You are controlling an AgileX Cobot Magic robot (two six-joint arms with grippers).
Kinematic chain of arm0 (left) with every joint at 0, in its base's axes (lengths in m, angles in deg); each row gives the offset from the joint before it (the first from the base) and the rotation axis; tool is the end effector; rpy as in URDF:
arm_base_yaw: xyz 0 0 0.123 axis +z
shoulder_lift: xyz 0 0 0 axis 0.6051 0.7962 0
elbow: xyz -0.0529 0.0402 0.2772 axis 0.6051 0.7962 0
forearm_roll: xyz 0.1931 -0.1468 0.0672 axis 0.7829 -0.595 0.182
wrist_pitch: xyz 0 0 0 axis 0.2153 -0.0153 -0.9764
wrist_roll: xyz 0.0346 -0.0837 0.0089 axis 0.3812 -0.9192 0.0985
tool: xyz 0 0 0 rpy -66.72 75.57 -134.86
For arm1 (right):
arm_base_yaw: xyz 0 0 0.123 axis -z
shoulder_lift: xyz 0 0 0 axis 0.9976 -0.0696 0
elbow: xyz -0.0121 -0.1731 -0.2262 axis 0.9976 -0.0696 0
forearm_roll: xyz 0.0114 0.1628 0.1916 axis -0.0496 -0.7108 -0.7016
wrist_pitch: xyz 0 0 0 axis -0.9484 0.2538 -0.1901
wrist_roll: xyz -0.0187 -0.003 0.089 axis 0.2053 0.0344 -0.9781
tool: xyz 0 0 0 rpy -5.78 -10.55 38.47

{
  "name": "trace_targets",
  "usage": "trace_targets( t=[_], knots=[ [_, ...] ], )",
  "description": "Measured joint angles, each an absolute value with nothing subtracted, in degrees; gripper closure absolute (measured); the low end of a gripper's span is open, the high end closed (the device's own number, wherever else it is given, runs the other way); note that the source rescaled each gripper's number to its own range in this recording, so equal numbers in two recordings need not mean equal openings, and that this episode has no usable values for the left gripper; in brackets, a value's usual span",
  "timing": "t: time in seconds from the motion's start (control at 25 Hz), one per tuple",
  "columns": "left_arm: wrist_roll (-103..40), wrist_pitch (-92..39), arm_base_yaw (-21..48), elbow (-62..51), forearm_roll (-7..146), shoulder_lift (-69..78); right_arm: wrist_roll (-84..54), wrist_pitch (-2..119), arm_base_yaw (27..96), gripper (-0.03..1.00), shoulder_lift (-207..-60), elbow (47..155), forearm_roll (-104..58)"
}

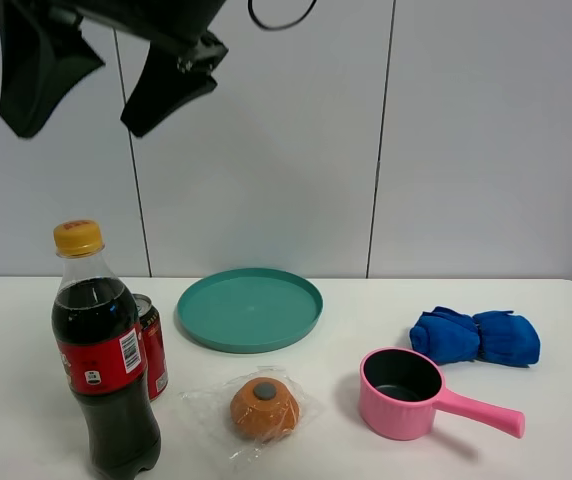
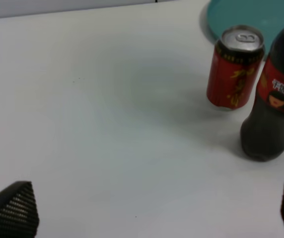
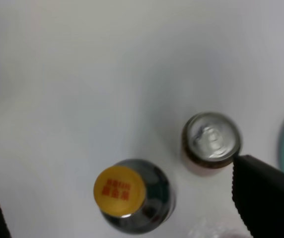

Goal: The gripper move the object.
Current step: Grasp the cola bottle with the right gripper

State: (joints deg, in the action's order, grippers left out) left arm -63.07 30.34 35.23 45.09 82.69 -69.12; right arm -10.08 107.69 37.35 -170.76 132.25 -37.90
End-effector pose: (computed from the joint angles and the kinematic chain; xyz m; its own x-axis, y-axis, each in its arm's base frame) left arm -0.0069 -0.0005 0.2797 -0.4383 0.0545 -0.8972 0.0595 0.9977 0.0315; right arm 0.2663 0.3476 0.3562 -0.2670 -0.6803 -0.6825 -0.9510 0.3004 0.0726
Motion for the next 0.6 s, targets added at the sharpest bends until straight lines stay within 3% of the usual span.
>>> trace_targets(
  t=[0.6],
  knots=[
    [-63.1, 30.3, 35.2, 45.1, 82.7, -69.1, -10.1, 71.6, 34.6, 0.22, -147.5, 87.5, -39.6]
  ],
)
